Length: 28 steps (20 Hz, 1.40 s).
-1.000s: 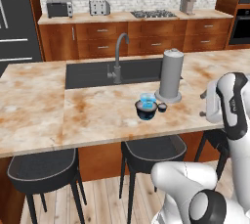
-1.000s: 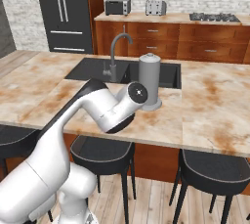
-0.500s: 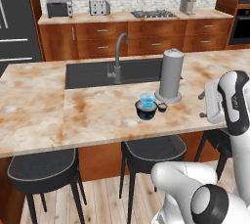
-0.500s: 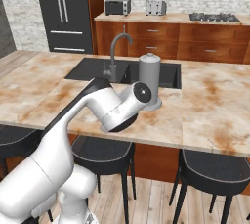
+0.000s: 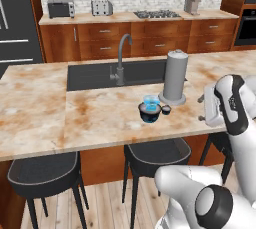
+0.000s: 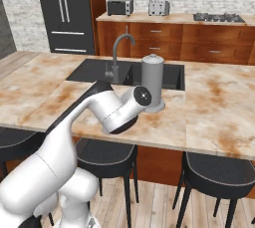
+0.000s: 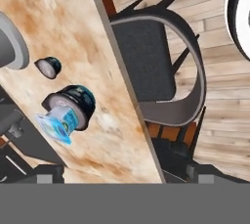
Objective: Stack the yogurt containers by placing the smaller containers on top of the larger containers.
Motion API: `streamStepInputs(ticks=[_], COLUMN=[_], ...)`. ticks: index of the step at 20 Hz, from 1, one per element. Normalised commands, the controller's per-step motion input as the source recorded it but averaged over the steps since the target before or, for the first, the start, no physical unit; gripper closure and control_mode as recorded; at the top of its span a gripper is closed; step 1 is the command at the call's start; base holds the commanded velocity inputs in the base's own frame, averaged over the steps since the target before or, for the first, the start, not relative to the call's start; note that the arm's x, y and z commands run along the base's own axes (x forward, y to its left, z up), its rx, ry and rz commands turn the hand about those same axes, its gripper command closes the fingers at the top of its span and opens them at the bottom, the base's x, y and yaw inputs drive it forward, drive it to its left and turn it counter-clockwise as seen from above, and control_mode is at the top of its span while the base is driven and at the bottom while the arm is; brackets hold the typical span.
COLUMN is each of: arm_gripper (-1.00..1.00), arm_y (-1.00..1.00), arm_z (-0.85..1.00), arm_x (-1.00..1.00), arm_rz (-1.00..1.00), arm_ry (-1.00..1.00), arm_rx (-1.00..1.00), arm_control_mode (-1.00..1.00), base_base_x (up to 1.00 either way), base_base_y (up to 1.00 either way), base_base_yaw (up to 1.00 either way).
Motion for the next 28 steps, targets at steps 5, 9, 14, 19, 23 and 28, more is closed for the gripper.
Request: streamStepInputs(ticks=[5, 9, 14, 19, 23, 28], arm_gripper=[-1.0, -1.0, -1.0, -1.0, -1.0, -1.0], arm_y=[0.0, -0.01, 0.0, 0.0, 0.0, 0.0], arm_z=[-0.08, -0.04, 0.0, -0.02, -0.09, -0.23], arm_x=[0.37, 0.35, 0.28, 0.23, 0.2, 0.19], arm_rz=[0.0, 0.0, 0.0, 0.0, 0.0, 0.0], arm_ry=[0.0, 0.02, 0.07, 0.1, 0.09, 0.04], arm_rx=[0.0, 0.0, -0.01, -0.03, -0.02, -0.01], arm_control_mode=[-1.0, -1.0, -1.0, -1.0, -1.0, -1.0], base_base_x=[0.0, 0.0, 0.0, 0.0, 0.0, 0.0], base_base_y=[0.0, 0.0, 0.0, 0.0, 0.0, 0.0], base_base_yaw=[0.0, 0.0, 0.0, 0.0, 0.0, 0.0])
